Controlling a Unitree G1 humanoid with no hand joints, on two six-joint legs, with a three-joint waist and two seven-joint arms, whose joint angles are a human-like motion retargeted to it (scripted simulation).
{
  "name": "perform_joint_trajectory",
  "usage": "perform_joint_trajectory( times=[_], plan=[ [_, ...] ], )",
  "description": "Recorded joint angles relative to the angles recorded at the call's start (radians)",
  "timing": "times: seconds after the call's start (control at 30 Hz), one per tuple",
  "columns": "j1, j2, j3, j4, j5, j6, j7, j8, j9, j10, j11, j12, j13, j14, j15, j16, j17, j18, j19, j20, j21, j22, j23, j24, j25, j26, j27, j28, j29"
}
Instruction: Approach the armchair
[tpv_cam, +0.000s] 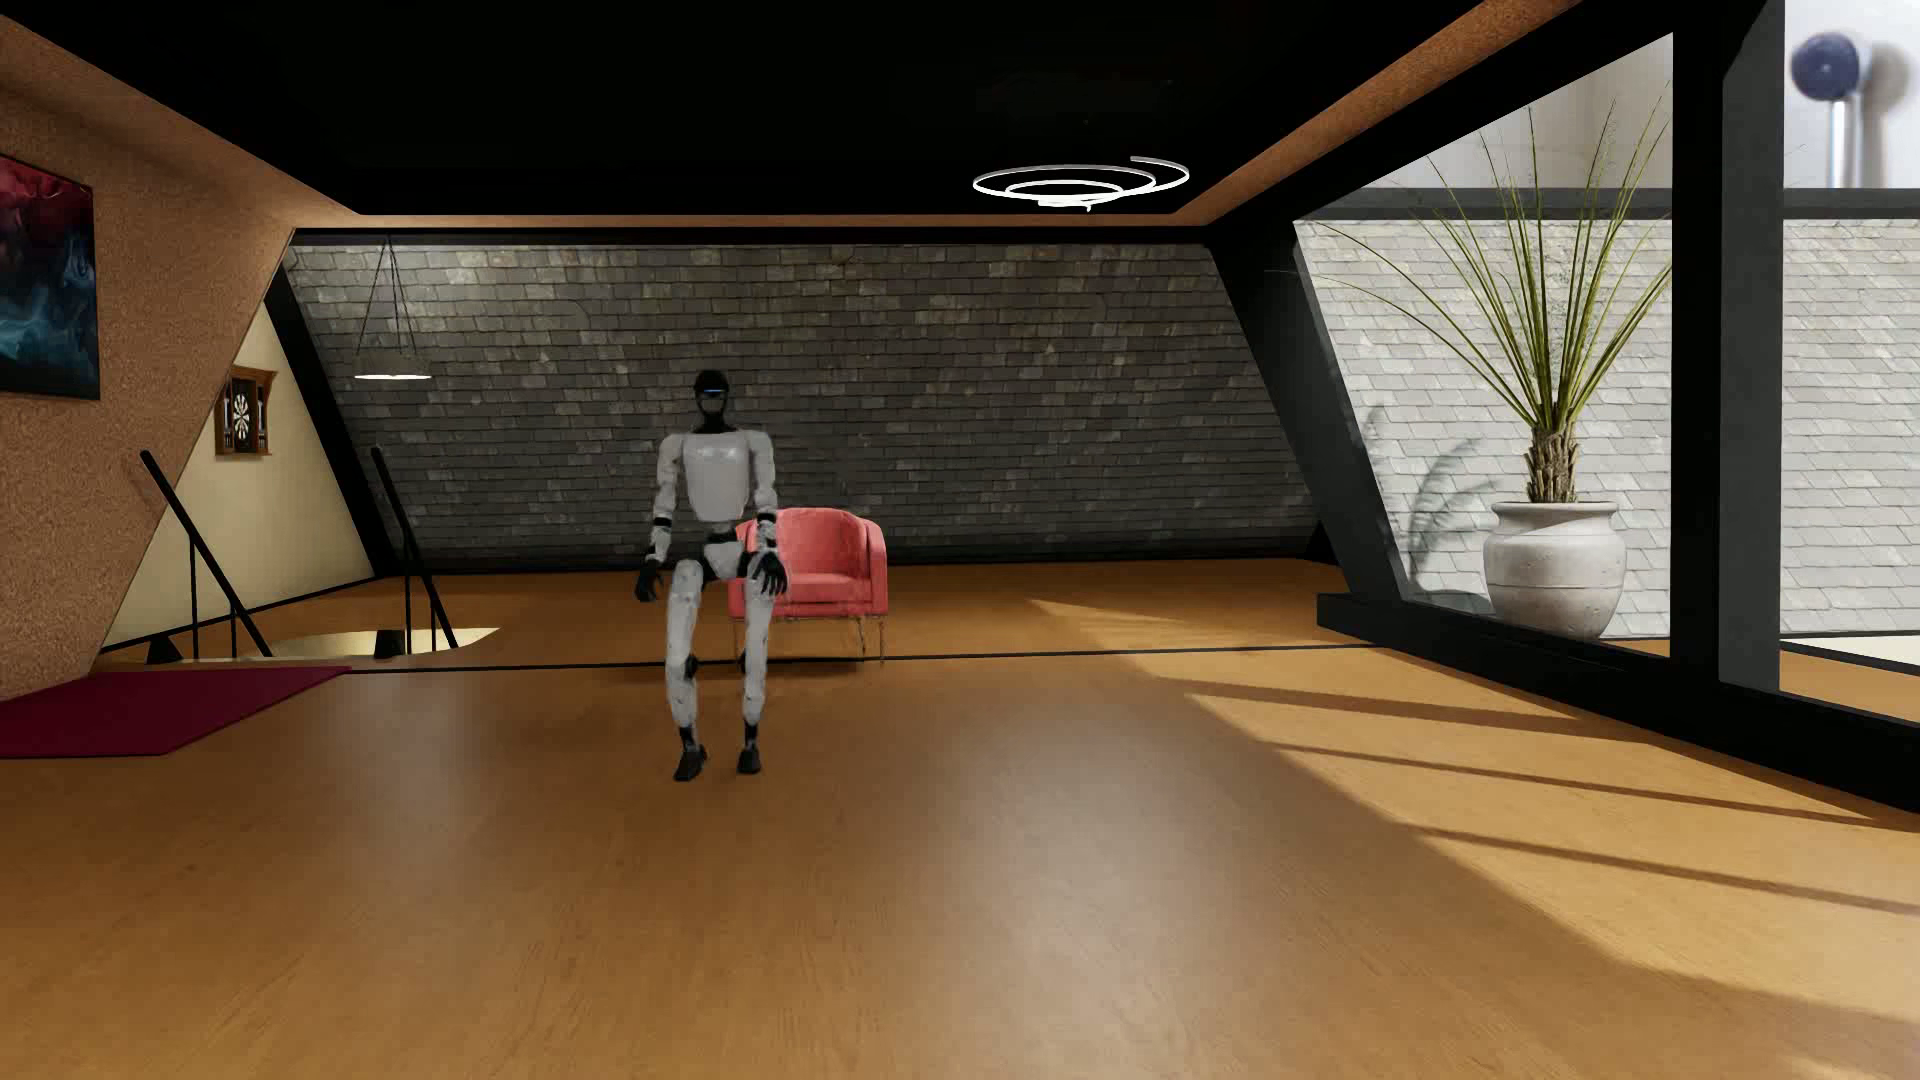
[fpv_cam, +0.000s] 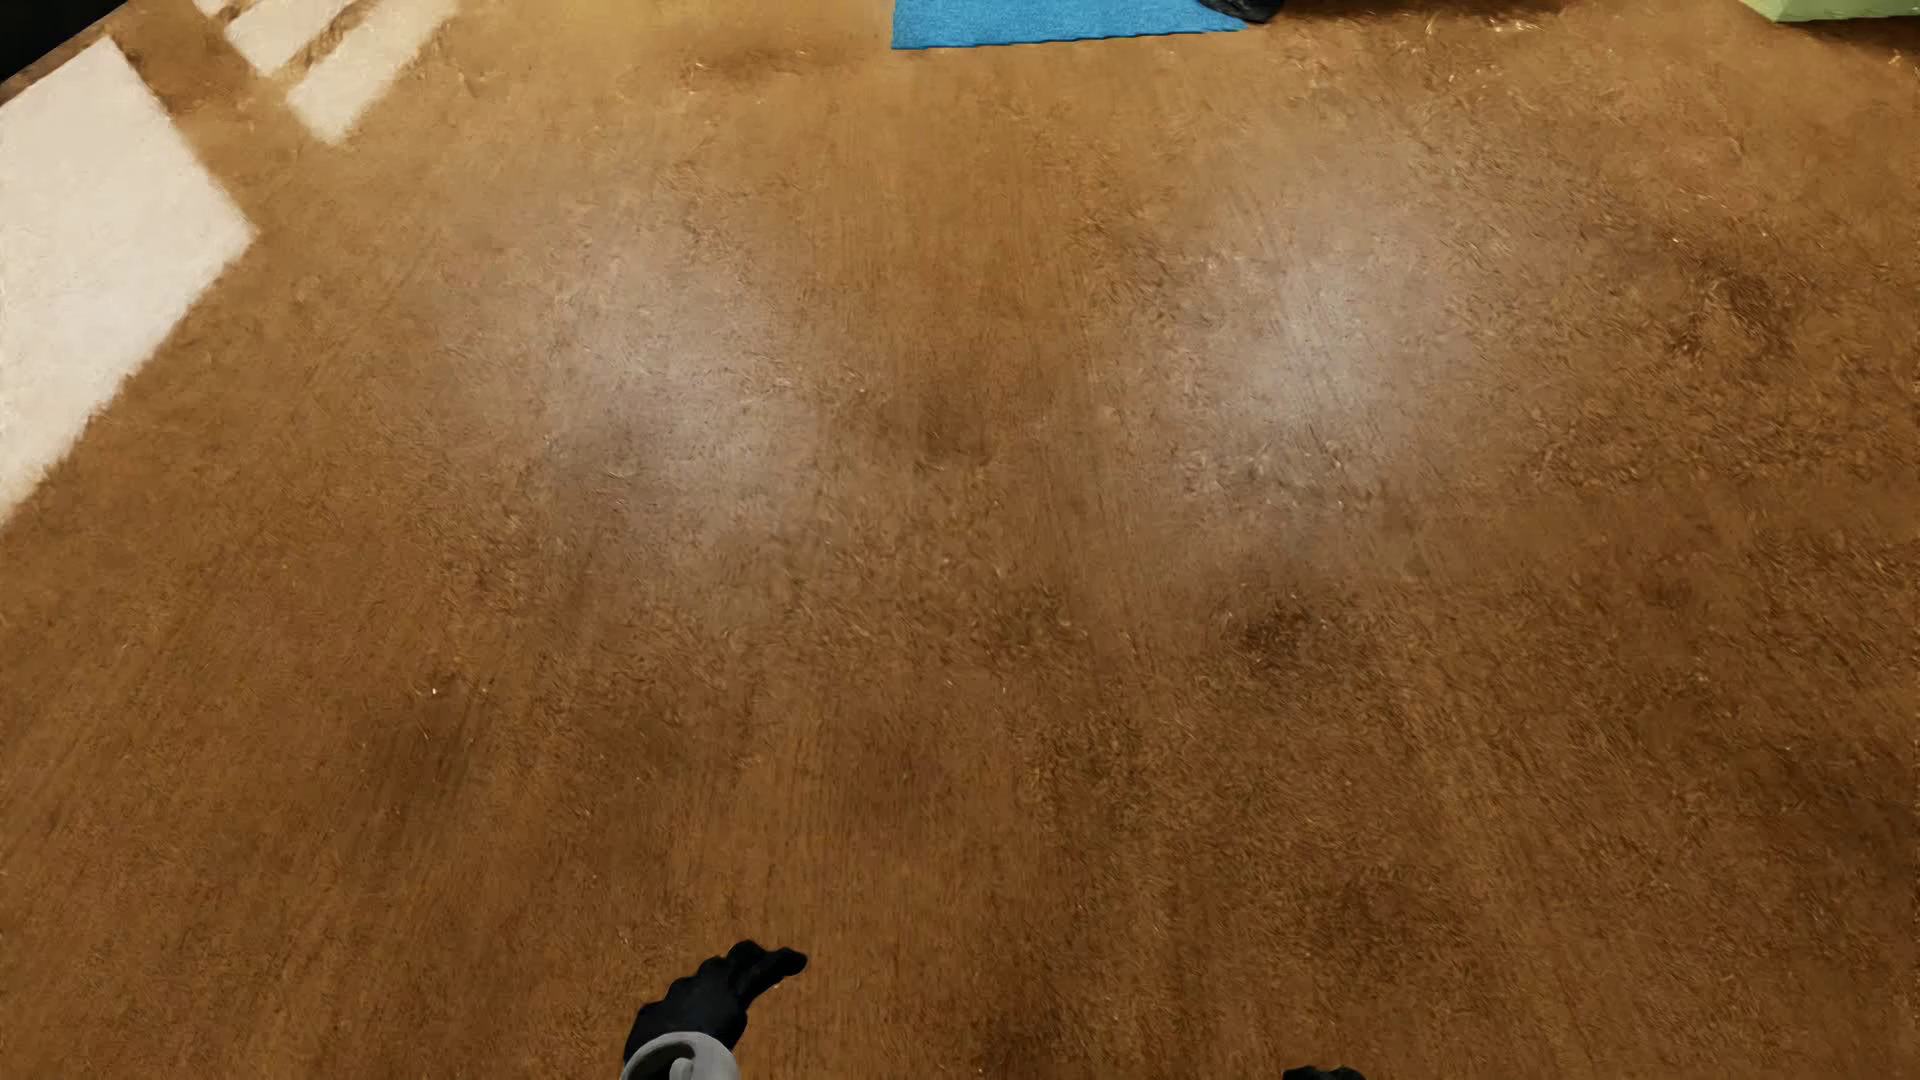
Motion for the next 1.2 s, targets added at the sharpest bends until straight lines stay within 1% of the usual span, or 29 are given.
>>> perform_joint_trajectory(
  times=[0.03,0.07,0.1,0.13,0.17,0.2,0.27,0.3,0.37,0.4,0.43,0.47,0.5,0.53,0.57,0.6,0.67,0.73,0.8,0.83,0.9,0.93,0.97,1.0,1.03,1.07,1.1,1.13,1.2],
  plan=[
    [0.027,-0.012,-0.008,0.003,0.019,0.005,-0.008,-0.024,-0.004,-0.019,-0.153,-0.019,-0.012,-0.009,0.013,0.006,0.005,-0.001,-0.017,-0.020,-0.003,-0.017,0.001,0.001,-0.006,-0.020,0.001,-0.006,0.006],
    [0.054,-0.016,-0.014,0.005,0.049,0.012,-0.017,-0.033,-0.010,-0.042,-0.314,-0.037,-0.020,-0.015,0.047,0.009,0.014,-0.001,-0.004,-0.046,-0.012,-0.032,0.006,0.005,-0.009,-0.038,0.005,-0.015,0.010],
    [0.081,-0.013,-0.018,0.006,0.078,0.018,-0.028,-0.031,-0.016,-0.064,-0.471,-0.053,-0.023,-0.019,0.091,0.009,0.024,-0.002,0.044,-0.072,-0.026,-0.043,0.010,0.008,-0.010,-0.053,0.010,-0.026,0.012],
    [0.108,-0.002,-0.021,0.007,0.107,0.025,-0.041,-0.021,-0.022,-0.087,-0.618,-0.066,-0.023,-0.021,0.116,0.006,0.037,-0.002,0.056,-0.097,-0.042,-0.052,0.014,0.009,-0.010,-0.063,0.015,-0.036,0.012],
    [0.132,-0.008,-0.023,0.004,0.124,0.031,-0.054,0.001,-0.026,-0.091,-0.685,-0.073,-0.018,-0.031,0.104,-0.002,0.045,-0.002,0.105,-0.118,-0.057,-0.059,0.018,0.007,-0.012,-0.071,0.018,-0.045,0.013],
    [0.158,-0.009,-0.025,0.005,0.139,0.036,-0.067,0.026,-0.029,-0.094,-0.700,-0.072,-0.014,-0.037,0.109,-0.009,0.053,-0.002,0.137,-0.134,-0.064,-0.066,0.024,0.004,-0.018,-0.075,0.019,-0.050,0.017],
    [0.219,0.022,-0.029,0.024,0.161,0.050,-0.088,0.023,-0.037,-0.096,-0.673,-0.049,-0.004,-0.028,0.238,-0.018,0.071,-0.005,0.023,-0.155,-0.065,-0.076,0.052,-0.004,-0.040,-0.078,0.022,-0.052,0.032],
    [0.242,0.052,-0.031,0.039,0.171,0.062,-0.099,0.013,-0.042,-0.082,-0.664,-0.028,0.002,0.002,0.281,-0.022,0.080,-0.010,-0.007,-0.159,-0.068,-0.070,0.071,-0.006,-0.051,-0.069,0.027,-0.050,0.038],
    [0.259,0.105,-0.031,0.080,0.193,0.093,-0.119,-0.024,-0.055,-0.023,-0.644,0.026,0.009,0.109,0.240,-0.027,0.097,-0.013,-0.018,-0.158,-0.073,-0.035,0.121,0.000,-0.072,-0.017,0.040,-0.049,0.049],
    [0.252,0.135,-0.030,0.101,0.206,0.108,-0.132,-0.043,-0.062,0.027,-0.643,0.051,0.009,0.187,0.214,-0.024,0.101,-0.030,-0.031,-0.162,-0.072,-0.011,0.144,0.008,-0.084,0.009,0.044,-0.057,0.060],
    [0.232,0.161,-0.031,0.123,0.219,0.120,-0.141,-0.061,-0.067,0.097,-0.637,0.071,0.008,0.261,0.186,-0.011,0.105,-0.059,-0.052,-0.178,-0.068,0.010,0.159,0.022,-0.096,0.023,0.041,-0.073,0.069],
    [0.191,0.175,-0.032,0.145,0.232,0.130,-0.147,-0.079,-0.069,0.204,-0.612,0.086,0.003,0.323,0.152,0.015,0.109,-0.110,-0.081,-0.205,-0.062,0.024,0.166,0.040,-0.106,0.019,0.033,-0.095,0.074],
    [0.127,0.179,-0.034,0.174,0.246,0.140,-0.145,-0.098,-0.066,0.343,-0.573,0.096,-0.006,0.393,0.113,0.052,0.115,-0.197,-0.107,-0.231,-0.054,0.027,0.169,0.056,-0.114,0.004,0.019,-0.116,0.073],
    [0.052,0.182,-0.036,0.213,0.260,0.150,-0.141,-0.122,-0.062,0.494,-0.530,0.110,-0.027,0.460,0.070,0.093,0.126,-0.267,-0.120,-0.239,-0.041,0.013,0.164,0.061,-0.119,-0.010,0.016,-0.138,0.073],
    [-0.029,0.192,-0.036,0.257,0.276,0.162,-0.141,-0.150,-0.055,0.638,-0.498,0.126,-0.041,0.516,0.030,0.134,0.129,-0.295,-0.125,-0.225,-0.034,-0.006,0.181,0.046,-0.125,-0.020,-0.012,-0.154,0.053],
    [-0.106,0.215,-0.035,0.290,0.291,0.173,-0.148,-0.175,-0.048,0.752,-0.484,0.137,-0.060,0.480,-0.004,0.159,0.130,-0.287,-0.128,-0.193,-0.028,-0.022,0.191,0.020,-0.132,-0.013,-0.028,-0.159,0.035],
    [-0.237,0.275,-0.026,0.312,0.316,0.187,-0.162,-0.202,-0.035,0.853,-0.481,0.153,-0.096,0.341,-0.056,0.161,0.130,-0.233,-0.131,-0.120,-0.022,-0.034,0.206,-0.038,-0.146,0.033,-0.035,-0.102,0.000],
    [-0.336,0.328,-0.008,0.299,0.324,0.187,-0.164,-0.201,-0.027,0.782,-0.475,0.174,-0.138,0.198,-0.105,0.149,0.123,-0.184,-0.131,-0.060,-0.013,-0.071,0.199,-0.088,-0.143,0.052,-0.033,-0.050,-0.001],
    [-0.402,0.379,0.017,0.301,0.322,0.179,-0.140,-0.190,-0.024,0.569,-0.486,0.193,-0.175,0.111,-0.144,0.137,0.102,-0.145,-0.125,-0.042,0.018,-0.109,0.168,-0.112,-0.134,0.037,-0.063,-0.042,0.004],
    [-0.415,0.407,0.029,0.307,0.321,0.173,-0.113,-0.183,-0.023,0.422,-0.503,0.200,-0.189,0.105,-0.158,0.128,0.088,-0.117,-0.121,-0.041,0.040,-0.120,0.149,-0.114,-0.129,0.031,-0.079,-0.044,0.002],
    [-0.421,0.467,0.049,0.297,0.321,0.163,-0.069,-0.167,-0.026,0.106,-0.551,0.216,-0.214,0.197,-0.170,0.095,0.062,-0.091,-0.110,-0.033,0.081,-0.125,0.117,-0.109,-0.115,0.035,-0.095,-0.038,0.001],
    [-0.416,0.496,0.056,0.284,0.321,0.157,-0.065,-0.158,-0.029,-0.036,-0.575,0.224,-0.224,0.246,-0.174,0.074,0.053,-0.124,-0.105,-0.026,0.097,-0.121,0.108,-0.103,-0.105,0.042,-0.094,-0.029,0.005],
    [-0.410,0.525,0.062,0.271,0.323,0.151,-0.069,-0.148,-0.031,-0.141,-0.590,0.233,-0.231,0.268,-0.180,0.055,0.048,-0.141,-0.099,-0.020,0.110,-0.113,0.103,-0.093,-0.095,0.052,-0.088,-0.020,0.007],
    [-0.407,0.553,0.066,0.262,0.324,0.147,-0.068,-0.138,-0.032,-0.191,-0.599,0.241,-0.234,0.286,-0.181,0.037,0.047,-0.128,-0.095,-0.017,0.118,-0.102,0.100,-0.082,-0.086,0.062,-0.080,-0.015,0.006],
    [-0.399,0.581,0.071,0.249,0.321,0.141,-0.085,-0.125,-0.033,-0.189,-0.601,0.247,-0.232,0.350,-0.179,0.022,0.048,-0.097,-0.091,-0.019,0.118,-0.085,0.098,-0.070,-0.077,0.071,-0.070,-0.018,0.003],
    [-0.378,0.611,0.075,0.240,0.314,0.135,-0.092,-0.110,-0.034,-0.169,-0.592,0.251,-0.223,0.419,-0.170,0.009,0.052,-0.090,-0.084,-0.023,0.112,-0.063,0.098,-0.056,-0.066,0.079,-0.060,-0.027,-0.004],
    [-0.361,0.635,0.078,0.230,0.296,0.126,-0.082,-0.100,-0.035,-0.147,-0.578,0.248,-0.207,0.428,-0.145,-0.004,0.055,-0.080,-0.074,-0.030,0.097,-0.033,0.101,-0.041,-0.053,0.085,-0.047,-0.042,-0.013],
    [-0.338,0.650,0.079,0.216,0.273,0.113,-0.068,-0.094,-0.036,-0.126,-0.551,0.241,-0.184,0.399,-0.096,-0.014,0.061,-0.064,-0.059,-0.036,0.079,-0.001,0.109,-0.027,-0.041,0.089,-0.031,-0.062,-0.021],
    [-0.287,0.640,0.077,0.188,0.225,0.087,-0.043,-0.071,-0.041,-0.096,-0.445,0.224,-0.137,0.331,0.056,-0.022,0.067,-0.038,-0.029,-0.035,0.067,0.038,0.134,-0.009,-0.037,0.080,-0.008,-0.100,0.008]
  ],
)
